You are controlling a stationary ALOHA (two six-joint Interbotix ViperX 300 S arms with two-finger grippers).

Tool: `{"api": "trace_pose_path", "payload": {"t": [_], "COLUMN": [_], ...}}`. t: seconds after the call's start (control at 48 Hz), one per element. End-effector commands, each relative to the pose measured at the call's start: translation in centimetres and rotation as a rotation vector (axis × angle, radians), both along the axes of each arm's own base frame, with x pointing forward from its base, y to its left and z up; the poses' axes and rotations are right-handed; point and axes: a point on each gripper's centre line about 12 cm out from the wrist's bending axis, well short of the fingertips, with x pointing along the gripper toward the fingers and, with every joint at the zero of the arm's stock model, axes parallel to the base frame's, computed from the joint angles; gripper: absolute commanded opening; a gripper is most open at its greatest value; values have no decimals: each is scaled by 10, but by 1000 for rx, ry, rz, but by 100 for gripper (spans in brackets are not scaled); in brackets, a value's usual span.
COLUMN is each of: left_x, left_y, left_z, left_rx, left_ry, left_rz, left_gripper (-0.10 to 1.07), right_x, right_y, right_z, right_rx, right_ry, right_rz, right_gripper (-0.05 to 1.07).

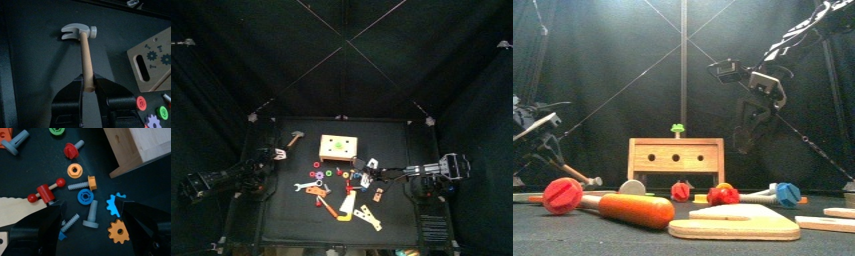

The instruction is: Place hammer to the top left

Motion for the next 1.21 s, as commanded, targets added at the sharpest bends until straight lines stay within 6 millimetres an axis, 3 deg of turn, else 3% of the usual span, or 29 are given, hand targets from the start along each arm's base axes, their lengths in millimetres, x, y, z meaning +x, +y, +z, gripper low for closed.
{"api": "trace_pose_path", "payload": {"t": [0.0,0.146,0.375,0.542,0.792,1.188], "left_x": [2,8,14,17,25,42], "left_y": [5,4,-1,-4,-6,-28], "left_z": [5,8,7,7,14,51], "left_rx": [19,22,-5,-8,38,396], "left_ry": [-13,-15,-14,-15,-10,71], "left_rz": [13,-18,-55,-78,-140,-489], "left_gripper": [48,57,85,95,96,96], "right_x": [4,4,6,5,7,11], "right_y": [-2,-6,-6,-6,-3,-6], "right_z": [10,8,6,6,7,12], "right_rx": [-1,-2,-5,-3,-2,-8], "right_ry": [-34,-28,-21,-20,-25,-39], "right_rz": [-4,-13,-10,-12,-5,-10], "right_gripper": [104,104,104,104,104,104]}}
